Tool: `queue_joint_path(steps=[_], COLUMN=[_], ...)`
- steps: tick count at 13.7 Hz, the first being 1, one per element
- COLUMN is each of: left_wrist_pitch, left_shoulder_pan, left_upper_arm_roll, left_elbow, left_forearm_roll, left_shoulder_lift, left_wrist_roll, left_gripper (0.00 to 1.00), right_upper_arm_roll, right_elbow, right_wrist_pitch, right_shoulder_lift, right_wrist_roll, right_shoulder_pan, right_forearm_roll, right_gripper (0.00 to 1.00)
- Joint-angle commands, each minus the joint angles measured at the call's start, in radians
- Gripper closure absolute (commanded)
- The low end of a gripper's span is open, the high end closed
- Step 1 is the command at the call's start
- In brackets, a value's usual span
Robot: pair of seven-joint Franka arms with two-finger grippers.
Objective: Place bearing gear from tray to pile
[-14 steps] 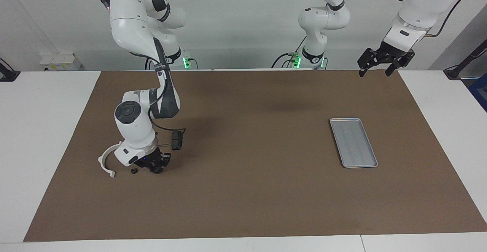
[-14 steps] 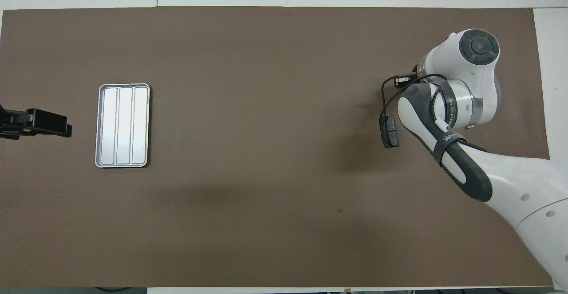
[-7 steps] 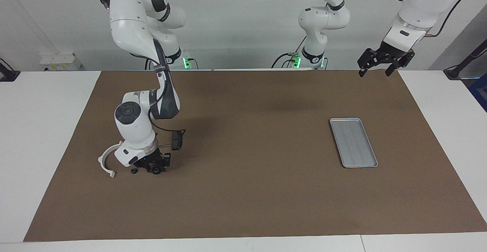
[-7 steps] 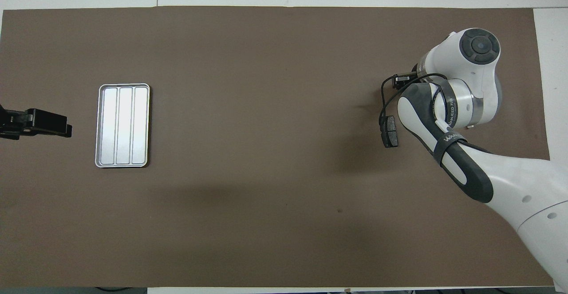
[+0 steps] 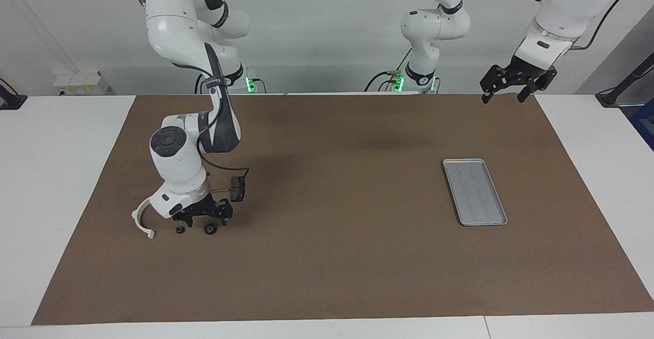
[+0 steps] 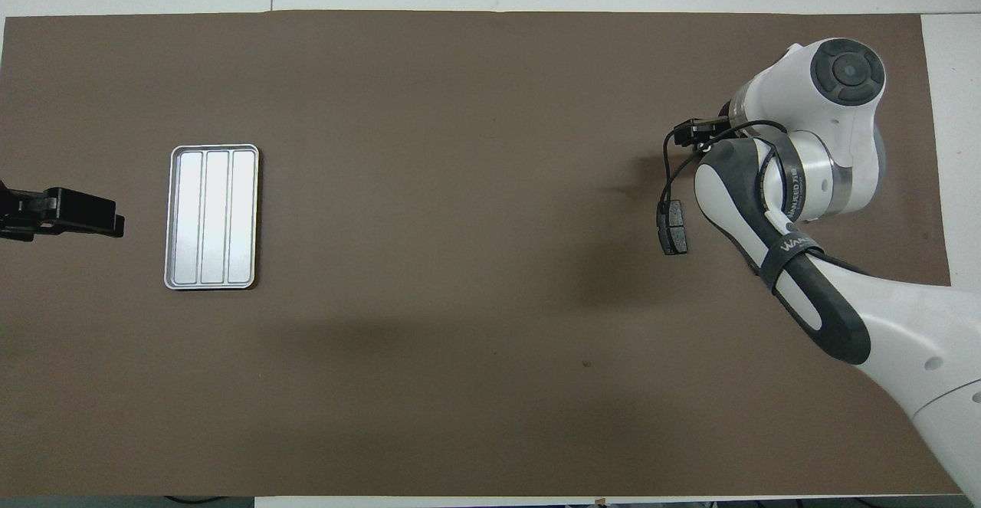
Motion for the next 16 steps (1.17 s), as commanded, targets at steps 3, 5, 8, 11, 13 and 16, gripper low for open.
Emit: queue_joint_path(steps=[3, 5, 8, 11, 13, 16], left_wrist_pitch=[-0.004, -0.004, -0.004, -0.004, -0.004, -0.004], left_shoulder_pan=[-0.006, -0.006, -0.006, -0.006, -0.006, -0.006], left_upper_arm_roll=[0.006, 0.006, 0.006, 0.006, 0.006, 0.006], left_elbow=[-0.017, -0.017, -0.019, -0.017, -0.017, -0.017], left_forearm_roll=[-0.01, -0.01, -0.01, -0.01, -0.01, -0.01], left_shoulder_lift=[-0.017, -0.017, -0.017, -0.017, -0.017, -0.017], left_wrist_roll=[0.01, 0.01, 0.01, 0.009, 0.01, 0.01], left_gripper=[0.0, 0.0, 0.0, 0.0, 0.0, 0.0], right_upper_arm_roll=[0.009, 0.009, 0.009, 0.011, 0.011, 0.011], right_elbow=[-0.008, -0.01, -0.01, -0.011, -0.013, -0.011], right_wrist_pitch=[-0.013, -0.045, -0.194, -0.405, -0.533, -0.665], right_shoulder_lift=[-0.031, -0.068, -0.176, -0.339, -0.443, -0.557], right_wrist_roll=[-0.021, -0.019, -0.018, -0.016, -0.013, -0.013], right_shoulder_pan=[-0.014, -0.011, -0.013, 0.0, 0.007, 0.011], right_forearm_roll=[0.004, 0.004, 0.005, 0.007, 0.026, 0.066], right_gripper=[0.0, 0.0, 0.0, 0.0, 0.0, 0.0])
